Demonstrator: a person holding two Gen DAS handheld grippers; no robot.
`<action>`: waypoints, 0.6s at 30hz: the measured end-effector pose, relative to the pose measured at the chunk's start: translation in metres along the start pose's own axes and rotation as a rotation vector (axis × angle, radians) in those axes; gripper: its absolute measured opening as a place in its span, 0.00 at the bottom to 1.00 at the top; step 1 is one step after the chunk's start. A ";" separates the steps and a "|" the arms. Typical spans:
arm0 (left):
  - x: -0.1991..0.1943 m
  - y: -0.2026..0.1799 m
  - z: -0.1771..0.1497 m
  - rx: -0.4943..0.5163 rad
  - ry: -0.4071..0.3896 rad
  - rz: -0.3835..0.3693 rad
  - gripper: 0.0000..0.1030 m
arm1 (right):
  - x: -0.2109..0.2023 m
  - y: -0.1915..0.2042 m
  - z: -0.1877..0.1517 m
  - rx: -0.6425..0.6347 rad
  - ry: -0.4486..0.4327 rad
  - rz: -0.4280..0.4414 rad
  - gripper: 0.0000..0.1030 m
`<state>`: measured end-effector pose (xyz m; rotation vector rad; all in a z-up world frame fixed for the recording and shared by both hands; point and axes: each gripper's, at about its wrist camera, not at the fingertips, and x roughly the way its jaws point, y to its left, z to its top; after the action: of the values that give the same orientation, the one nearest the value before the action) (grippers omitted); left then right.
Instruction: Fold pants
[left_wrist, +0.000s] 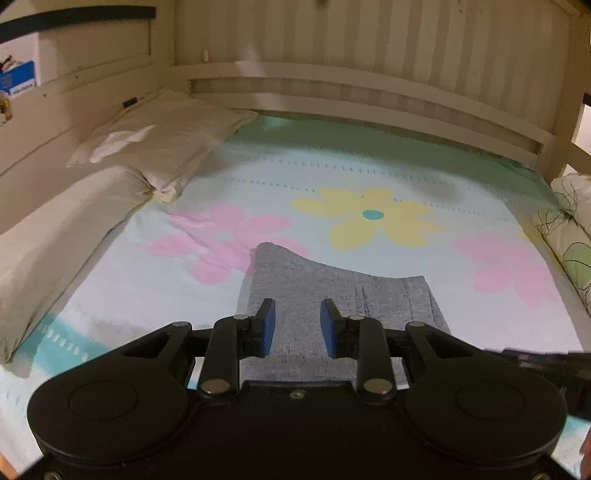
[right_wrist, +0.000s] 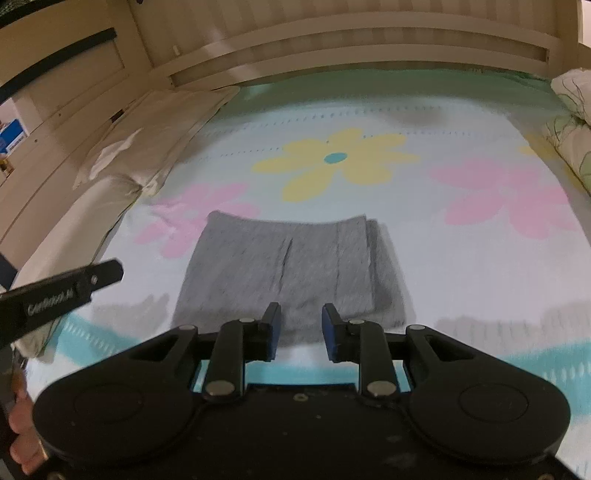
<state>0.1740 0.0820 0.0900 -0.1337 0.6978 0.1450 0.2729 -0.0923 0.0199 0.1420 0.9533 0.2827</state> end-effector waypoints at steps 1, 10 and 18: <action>-0.003 0.000 -0.002 0.002 -0.005 0.002 0.37 | -0.003 0.002 -0.004 0.004 0.000 0.003 0.26; 0.007 -0.001 -0.026 0.022 0.001 0.025 0.37 | 0.007 0.011 -0.027 -0.060 -0.020 -0.034 0.26; 0.030 -0.005 -0.041 0.025 0.077 0.000 0.37 | 0.010 0.007 -0.037 -0.116 -0.016 -0.074 0.26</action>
<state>0.1723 0.0725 0.0401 -0.1160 0.7766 0.1311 0.2474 -0.0830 -0.0076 0.0026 0.9216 0.2675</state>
